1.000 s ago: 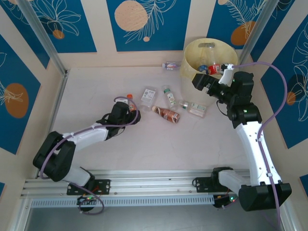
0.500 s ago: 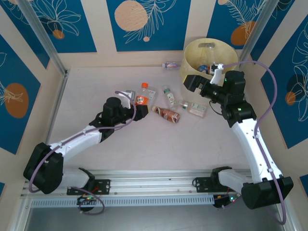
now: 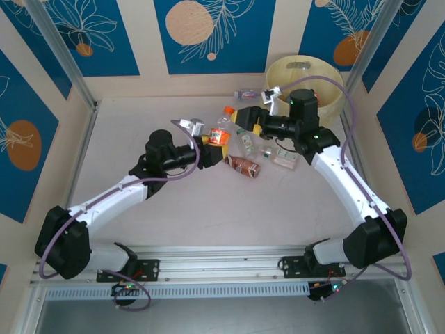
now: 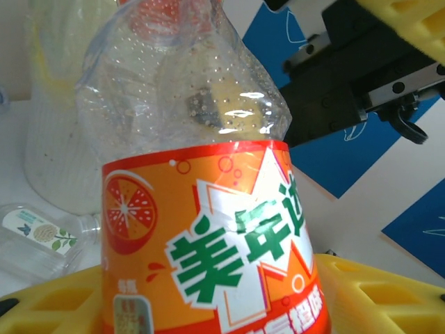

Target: Put the plastic bottles in the bin

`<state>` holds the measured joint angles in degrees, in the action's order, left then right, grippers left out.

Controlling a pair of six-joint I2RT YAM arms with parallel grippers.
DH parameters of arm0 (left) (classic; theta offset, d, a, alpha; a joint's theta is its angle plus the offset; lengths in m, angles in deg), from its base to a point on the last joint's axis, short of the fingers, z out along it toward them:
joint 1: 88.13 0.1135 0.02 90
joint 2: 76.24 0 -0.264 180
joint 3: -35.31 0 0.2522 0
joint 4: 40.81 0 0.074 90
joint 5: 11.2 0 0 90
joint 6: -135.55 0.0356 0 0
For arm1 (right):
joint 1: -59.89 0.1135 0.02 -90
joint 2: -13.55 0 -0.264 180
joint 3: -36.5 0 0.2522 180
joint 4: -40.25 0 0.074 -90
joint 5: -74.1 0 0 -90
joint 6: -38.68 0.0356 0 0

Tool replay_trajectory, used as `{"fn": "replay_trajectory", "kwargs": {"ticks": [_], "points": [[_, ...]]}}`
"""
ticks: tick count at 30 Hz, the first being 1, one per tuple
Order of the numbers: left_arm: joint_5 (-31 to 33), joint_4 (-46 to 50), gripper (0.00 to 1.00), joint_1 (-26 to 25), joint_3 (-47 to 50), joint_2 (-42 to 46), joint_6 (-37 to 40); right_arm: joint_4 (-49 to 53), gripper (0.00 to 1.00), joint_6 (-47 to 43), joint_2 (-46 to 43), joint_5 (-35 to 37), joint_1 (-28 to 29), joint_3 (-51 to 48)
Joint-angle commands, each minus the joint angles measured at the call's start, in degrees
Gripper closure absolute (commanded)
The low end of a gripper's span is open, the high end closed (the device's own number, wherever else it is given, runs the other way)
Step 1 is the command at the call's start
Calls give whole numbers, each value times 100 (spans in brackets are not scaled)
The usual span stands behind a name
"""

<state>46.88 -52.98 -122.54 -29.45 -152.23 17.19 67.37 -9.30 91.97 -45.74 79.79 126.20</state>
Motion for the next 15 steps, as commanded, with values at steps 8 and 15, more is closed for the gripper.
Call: {"fn": "replay_trajectory", "kwargs": {"ticks": [8,15], "points": [[-179,71,48,-230,-435,-247,292,706,5,-399,634,-325,418,748],[-40,84,48,-256,-511,-390,287,1288,26,-761,795,-160,424,912]]}}
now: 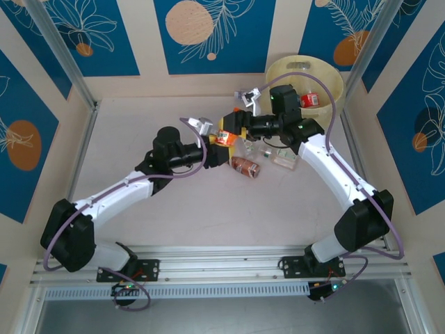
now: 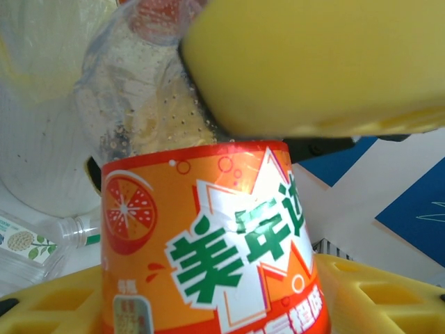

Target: Put the plastic bottles in the bin

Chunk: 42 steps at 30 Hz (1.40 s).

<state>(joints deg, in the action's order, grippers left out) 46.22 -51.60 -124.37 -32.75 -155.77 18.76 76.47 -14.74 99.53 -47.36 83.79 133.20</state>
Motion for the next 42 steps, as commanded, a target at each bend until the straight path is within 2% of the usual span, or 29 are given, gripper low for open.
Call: {"fn": "replay_trajectory", "kwargs": {"ticks": [1,3,4,6,8,9,13,17,20,24,27,33,35,36,37,39,42], "points": [[54,-29,47,-76,-185,-46,137,369,32,-241,33,28,10,209],[110,51,45,-79,-202,-67,130,336,41,-259,1,76,-7,203],[134,73,40,-76,-203,-75,124,291,46,-264,-25,94,-25,194],[243,91,23,-78,-166,-64,50,126,51,-198,-114,194,-86,140],[278,39,2,-76,-87,-16,62,-107,53,-91,-239,310,-228,81],[276,-51,0,-76,-22,26,81,-183,54,-51,-300,390,-301,82],[562,-457,0,-75,479,363,210,-224,54,-271,-594,1036,-796,284],[1391,-27,0,-64,762,671,401,-291,54,-618,-792,2185,-1339,537],[1842,71,0,-67,1027,819,370,-650,52,-824,-823,2920,-1694,694],[2045,-72,0,-65,1388,972,243,-1253,53,-1033,-654,3610,-2006,898],[2186,-76,0,-58,1548,1034,183,-1365,53,-1363,-224,4128,-2068,1201],[2312,-104,0,-52,1676,1184,187,-704,51,-1984,1148,4467,-2074,2572],[2397,-110,0,-53,1724,1241,200,-308,47,-2130,1639,4743,-2062,3085],[2435,-123,0,-49,1755,1263,206,-36,41,-2155,1886,4895,-2040,3377],[2487,-128,0,-50,1776,1281,204,222,31,-2176,2102,4896,-2034,3618],[2524,-130,0,-41,1808,1306,196,720,17,-2226,2448,4492,-2030,4072],[2554,-107,0,-33,1807,1317,215,1186,9,-2172,2668,4315,-1980,4507]]}}
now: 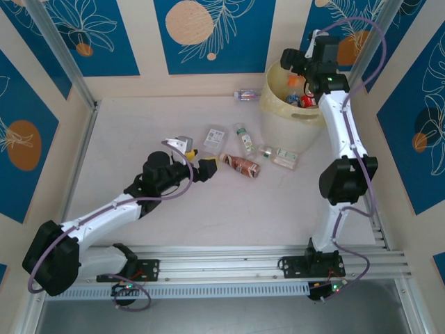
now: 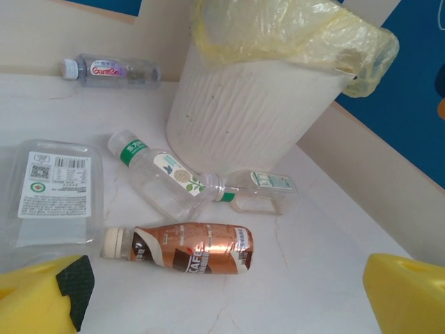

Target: Put the plastic bottles in the bin

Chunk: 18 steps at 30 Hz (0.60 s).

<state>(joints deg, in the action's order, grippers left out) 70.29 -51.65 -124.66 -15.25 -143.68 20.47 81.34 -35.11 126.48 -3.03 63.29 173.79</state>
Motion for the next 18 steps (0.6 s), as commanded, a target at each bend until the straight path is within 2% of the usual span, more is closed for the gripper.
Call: {"fn": "replay_trajectory", "kwargs": {"ticks": [1,11,18], "points": [[161,-89,0,-3,62,101,39,712,8,-116,-65,-95,82,457],[485,30,0,14,37,-62,-41,521,6,29,-962,-539,99,-347],[832,165,0,15,-30,-246,-240,102,1,337,-2098,-1073,118,-1744]]}}
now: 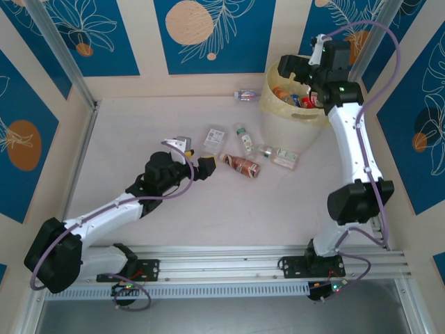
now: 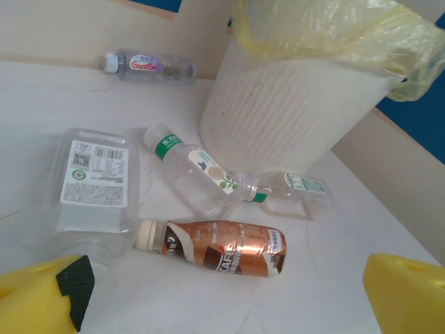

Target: Put the plastic bottles in the bin

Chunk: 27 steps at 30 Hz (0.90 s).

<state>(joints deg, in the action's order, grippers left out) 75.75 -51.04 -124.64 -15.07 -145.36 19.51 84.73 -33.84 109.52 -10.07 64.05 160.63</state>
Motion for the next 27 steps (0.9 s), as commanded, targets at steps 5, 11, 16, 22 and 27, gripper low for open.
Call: {"fn": "replay_trajectory", "kwargs": {"ticks": [5,11,16,22,27], "points": [[512,163,0,40,-38,-170,-292,-757,1,645,-1373,-499,41,-1639],[655,243,0,93,-73,-317,-493,-1416,1,833,-2513,-308,33,-3296],[780,360,0,148,-117,-425,-660,-1991,1,164,-3195,-1486,101,-4428],[1159,395,0,253,2,-453,-1176,-1409,0,-935,-3005,-1595,878,-4799],[1153,426,0,360,115,-341,-1368,-928,1,-1848,-2460,-1101,1659,-4764]]}}
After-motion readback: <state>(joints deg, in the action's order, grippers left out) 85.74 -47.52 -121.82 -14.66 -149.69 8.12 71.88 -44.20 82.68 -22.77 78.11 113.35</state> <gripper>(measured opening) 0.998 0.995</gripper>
